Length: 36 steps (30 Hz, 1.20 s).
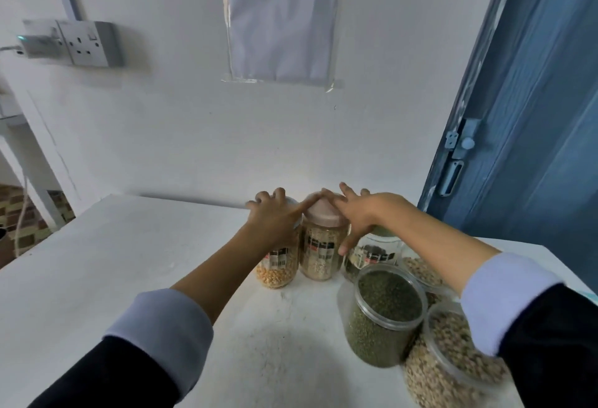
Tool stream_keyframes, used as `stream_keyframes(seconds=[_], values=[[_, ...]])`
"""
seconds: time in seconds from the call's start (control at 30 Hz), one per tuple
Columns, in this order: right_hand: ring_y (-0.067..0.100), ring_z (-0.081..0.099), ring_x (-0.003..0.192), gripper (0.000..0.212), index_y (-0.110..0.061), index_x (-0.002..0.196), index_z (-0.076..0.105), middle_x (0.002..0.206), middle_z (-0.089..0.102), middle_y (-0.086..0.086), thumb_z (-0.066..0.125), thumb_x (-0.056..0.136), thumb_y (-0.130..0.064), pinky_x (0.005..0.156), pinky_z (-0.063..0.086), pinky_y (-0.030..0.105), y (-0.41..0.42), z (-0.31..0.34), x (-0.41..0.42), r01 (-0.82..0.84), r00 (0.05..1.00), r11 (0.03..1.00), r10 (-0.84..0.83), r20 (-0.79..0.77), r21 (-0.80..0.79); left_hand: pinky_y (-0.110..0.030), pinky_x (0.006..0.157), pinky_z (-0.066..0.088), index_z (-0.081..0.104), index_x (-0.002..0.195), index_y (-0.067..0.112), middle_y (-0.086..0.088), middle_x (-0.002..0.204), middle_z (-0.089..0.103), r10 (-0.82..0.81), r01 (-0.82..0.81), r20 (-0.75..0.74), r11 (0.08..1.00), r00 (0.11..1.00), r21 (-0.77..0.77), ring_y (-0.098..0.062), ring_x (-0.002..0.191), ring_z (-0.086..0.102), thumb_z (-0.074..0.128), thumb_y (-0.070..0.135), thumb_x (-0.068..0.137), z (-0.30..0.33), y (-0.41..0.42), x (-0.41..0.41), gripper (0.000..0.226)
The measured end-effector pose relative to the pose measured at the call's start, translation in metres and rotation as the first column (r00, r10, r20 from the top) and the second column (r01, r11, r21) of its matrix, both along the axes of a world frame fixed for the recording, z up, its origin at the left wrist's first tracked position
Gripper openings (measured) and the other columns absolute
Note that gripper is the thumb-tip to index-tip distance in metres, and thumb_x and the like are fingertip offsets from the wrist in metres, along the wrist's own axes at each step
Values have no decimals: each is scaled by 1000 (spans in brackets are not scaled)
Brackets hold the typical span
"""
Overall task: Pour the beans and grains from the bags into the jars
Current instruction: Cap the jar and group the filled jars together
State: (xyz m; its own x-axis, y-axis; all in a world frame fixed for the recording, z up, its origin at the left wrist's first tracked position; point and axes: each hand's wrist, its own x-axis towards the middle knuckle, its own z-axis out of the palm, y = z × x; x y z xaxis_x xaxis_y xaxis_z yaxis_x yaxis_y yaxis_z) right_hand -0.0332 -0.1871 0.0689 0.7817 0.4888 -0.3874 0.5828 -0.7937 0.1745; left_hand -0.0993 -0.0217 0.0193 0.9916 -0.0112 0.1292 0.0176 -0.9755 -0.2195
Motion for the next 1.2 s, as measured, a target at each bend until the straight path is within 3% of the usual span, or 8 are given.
stream_keyframes(seconds=[0.1, 0.17, 0.23, 0.3, 0.43, 0.63, 0.97, 1.2], values=[[42, -10, 145, 135, -36, 143, -30, 156, -29, 4, 80, 67, -49, 114, 17, 60, -21, -5, 4, -18, 1000, 999, 17, -25, -26, -61, 94, 40, 0, 146, 45, -20, 140, 31, 1, -1, -57, 1000, 998, -4, -46, 125, 36, 67, 61, 75, 2, -2, 11, 100], [40, 4, 145, 129, -38, 148, -18, 160, -8, 6, 82, 67, -44, 112, 21, 61, -30, -15, 8, -72, 996, 996, 69, 50, 56, -60, 95, 39, 8, 146, 45, -15, 140, 34, -29, 29, -37, 1000, 999, -9, -41, 126, 37, 64, 67, 73, 1, 0, 19, 94], [36, 24, 136, 119, -41, 150, -1, 150, 20, 9, 83, 66, -40, 106, 30, 58, -34, -25, 16, -120, 981, 978, 91, 170, 172, -58, 96, 39, 13, 146, 44, -13, 138, 38, -55, 55, -10, 998, 998, -11, -37, 124, 40, 57, 69, 77, 1, 0, 28, 85], [33, 30, 129, 111, -44, 149, 8, 139, 30, 8, 83, 66, -43, 103, 33, 54, -36, -33, 23, -137, 965, 963, 78, 250, 230, -55, 97, 39, 16, 146, 43, -11, 137, 39, -71, 71, -3, 997, 997, -24, -35, 123, 41, 53, 68, 80, 2, -2, 34, 79], [34, 28, 130, 105, -45, 147, 13, 137, 31, 9, 81, 67, -44, 103, 30, 55, -40, -43, 38, -134, 947, 957, 47, 319, 256, -52, 97, 39, 21, 146, 42, -9, 137, 41, -96, 97, 28, 994, 995, -48, -32, 122, 42, 55, 67, 80, 1, -2, 47, 78], [34, 29, 128, 106, -46, 146, 14, 135, 32, 9, 83, 65, -44, 103, 32, 54, -41, -40, 61, -84, 962, 955, 3, 274, 284, -49, 99, 37, 30, 143, 38, -9, 138, 41, -93, 100, 99, 992, 991, -76, -31, 124, 39, 59, 63, 80, -5, -7, 64, 74], [38, 27, 130, 92, -41, 144, 24, 137, 29, 14, 79, 70, -45, 106, 27, 59, -50, -45, 96, -12, 917, 957, -104, 384, 290, -49, 95, 39, 31, 141, 37, -10, 136, 43, -148, 154, 126, 987, 981, -47, -33, 121, 42, 61, 62, 79, -5, -19, 119, 73], [37, 28, 130, 101, -41, 147, 19, 138, 30, 13, 80, 66, -50, 103, 30, 56, -59, -40, 128, 49, 933, 970, -131, 337, 240, -50, 94, 40, 30, 142, 39, -9, 136, 43, -170, 178, 135, 983, 976, -53, -34, 121, 43, 60, 62, 80, -8, -23, 154, 72]])
